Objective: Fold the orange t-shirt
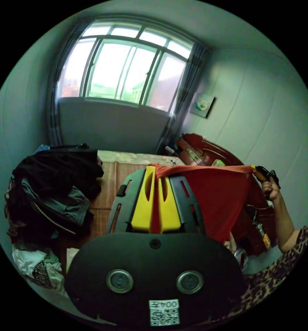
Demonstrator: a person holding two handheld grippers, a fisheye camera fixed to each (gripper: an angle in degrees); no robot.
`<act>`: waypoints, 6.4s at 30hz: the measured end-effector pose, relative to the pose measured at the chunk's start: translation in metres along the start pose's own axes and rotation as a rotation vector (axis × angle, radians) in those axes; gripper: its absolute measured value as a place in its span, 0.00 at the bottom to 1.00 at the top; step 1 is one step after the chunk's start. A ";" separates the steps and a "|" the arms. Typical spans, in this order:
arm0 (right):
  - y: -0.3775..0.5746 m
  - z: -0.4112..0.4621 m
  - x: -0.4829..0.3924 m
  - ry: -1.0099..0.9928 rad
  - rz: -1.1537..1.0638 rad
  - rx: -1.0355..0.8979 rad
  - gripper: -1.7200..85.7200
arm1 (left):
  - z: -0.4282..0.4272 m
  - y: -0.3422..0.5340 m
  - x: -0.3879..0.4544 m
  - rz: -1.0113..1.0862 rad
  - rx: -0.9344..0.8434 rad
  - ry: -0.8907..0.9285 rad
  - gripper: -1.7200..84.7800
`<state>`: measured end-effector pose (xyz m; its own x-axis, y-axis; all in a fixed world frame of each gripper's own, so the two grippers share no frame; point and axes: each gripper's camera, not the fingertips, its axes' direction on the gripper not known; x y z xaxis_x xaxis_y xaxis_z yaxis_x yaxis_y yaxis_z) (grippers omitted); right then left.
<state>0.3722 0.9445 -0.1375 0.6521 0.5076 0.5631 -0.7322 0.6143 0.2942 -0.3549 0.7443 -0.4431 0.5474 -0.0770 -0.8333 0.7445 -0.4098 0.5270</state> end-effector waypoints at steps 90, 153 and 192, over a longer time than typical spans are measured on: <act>0.338 0.179 0.417 0.233 0.784 -0.246 0.05 | 0.929 0.653 0.523 0.296 -0.926 1.025 0.18; 0.329 0.349 0.394 0.669 -0.448 -1.019 0.01 | 0.226 1.169 -0.012 0.272 -0.594 -0.055 0.03; 0.426 0.169 0.403 0.420 -0.322 -0.523 0.01 | 0.019 1.143 0.026 0.079 -0.448 -0.082 0.03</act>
<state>0.2900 1.3089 0.3449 0.9157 0.3776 0.1378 -0.3712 0.9259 -0.0705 0.5035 0.2567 0.1345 0.5903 -0.1710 -0.7889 0.8036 0.0320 0.5944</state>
